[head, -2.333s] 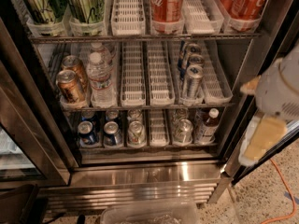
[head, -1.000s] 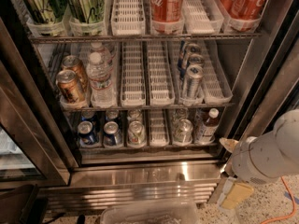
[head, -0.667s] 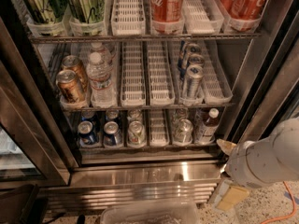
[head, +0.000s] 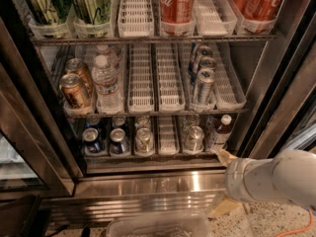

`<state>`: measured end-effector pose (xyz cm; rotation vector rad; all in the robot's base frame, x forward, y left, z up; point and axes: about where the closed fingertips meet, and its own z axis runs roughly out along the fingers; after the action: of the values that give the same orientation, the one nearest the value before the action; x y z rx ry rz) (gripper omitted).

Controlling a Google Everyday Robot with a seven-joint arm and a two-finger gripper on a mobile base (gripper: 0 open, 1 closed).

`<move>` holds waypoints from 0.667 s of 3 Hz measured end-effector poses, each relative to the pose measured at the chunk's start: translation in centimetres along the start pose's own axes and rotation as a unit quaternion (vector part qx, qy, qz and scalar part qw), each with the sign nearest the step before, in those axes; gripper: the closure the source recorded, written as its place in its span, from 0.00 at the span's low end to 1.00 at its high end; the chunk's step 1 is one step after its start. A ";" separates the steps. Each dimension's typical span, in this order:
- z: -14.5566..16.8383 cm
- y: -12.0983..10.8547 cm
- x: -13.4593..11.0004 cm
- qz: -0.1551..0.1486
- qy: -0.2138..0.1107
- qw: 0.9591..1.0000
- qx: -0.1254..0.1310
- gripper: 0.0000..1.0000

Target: Pick 7up can from bottom shelf of fridge

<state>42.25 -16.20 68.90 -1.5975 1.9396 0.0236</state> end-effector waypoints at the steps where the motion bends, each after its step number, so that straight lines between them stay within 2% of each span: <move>1: 5.5 -1.3 1.3 0.014 -0.054 0.998 0.032 0.00; 2: 5.5 -1.3 1.3 0.014 -0.054 0.998 0.032 0.00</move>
Offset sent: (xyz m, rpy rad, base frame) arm 0.0550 -0.0026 -0.0731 0.1340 -0.1032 -0.0368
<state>45.80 -15.55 64.31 -1.4963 1.8616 0.0566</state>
